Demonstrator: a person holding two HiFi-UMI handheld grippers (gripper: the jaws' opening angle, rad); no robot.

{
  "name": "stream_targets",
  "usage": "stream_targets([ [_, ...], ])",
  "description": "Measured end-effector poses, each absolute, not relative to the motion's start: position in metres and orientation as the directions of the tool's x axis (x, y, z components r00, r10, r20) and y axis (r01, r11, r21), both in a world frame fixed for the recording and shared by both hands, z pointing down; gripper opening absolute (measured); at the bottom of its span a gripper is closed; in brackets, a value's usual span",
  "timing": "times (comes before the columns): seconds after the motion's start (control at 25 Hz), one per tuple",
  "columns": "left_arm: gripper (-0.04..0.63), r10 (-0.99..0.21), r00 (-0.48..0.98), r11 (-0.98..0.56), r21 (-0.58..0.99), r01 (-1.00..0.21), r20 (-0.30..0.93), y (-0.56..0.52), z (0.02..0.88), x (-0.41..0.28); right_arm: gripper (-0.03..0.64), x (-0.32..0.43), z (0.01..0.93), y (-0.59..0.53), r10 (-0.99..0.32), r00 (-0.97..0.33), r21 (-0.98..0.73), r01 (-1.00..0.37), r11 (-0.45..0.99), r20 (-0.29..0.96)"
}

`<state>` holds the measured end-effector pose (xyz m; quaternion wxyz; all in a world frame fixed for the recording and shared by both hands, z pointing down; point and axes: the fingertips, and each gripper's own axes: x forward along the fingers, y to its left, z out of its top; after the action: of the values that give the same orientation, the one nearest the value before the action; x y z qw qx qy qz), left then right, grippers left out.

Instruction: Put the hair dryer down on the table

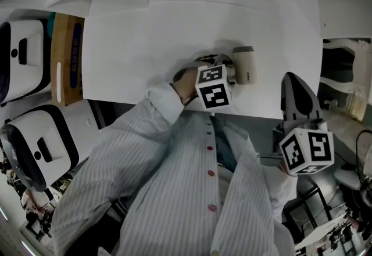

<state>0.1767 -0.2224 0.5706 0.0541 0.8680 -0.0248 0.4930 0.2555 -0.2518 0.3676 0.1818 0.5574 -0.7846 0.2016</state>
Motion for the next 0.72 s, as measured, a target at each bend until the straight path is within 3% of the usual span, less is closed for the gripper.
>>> stream_targets([
  [0.4, 0.258, -0.015, 0.612, -0.971, 0.136, -0.199, 0.791, -0.221, 0.536, 0.166, 0.011, 0.245, 0.355, -0.253, -0.793, -0.341, -0.079, -0.933, 0.351, 0.505],
  [0.72, 0.255, -0.118, 0.762, -0.923, 0.213, -0.321, 0.636, -0.235, 0.459, 0.168, 0.011, 0.234, 0.342, -0.254, -0.795, -0.368, -0.063, -0.92, 0.388, 0.482],
])
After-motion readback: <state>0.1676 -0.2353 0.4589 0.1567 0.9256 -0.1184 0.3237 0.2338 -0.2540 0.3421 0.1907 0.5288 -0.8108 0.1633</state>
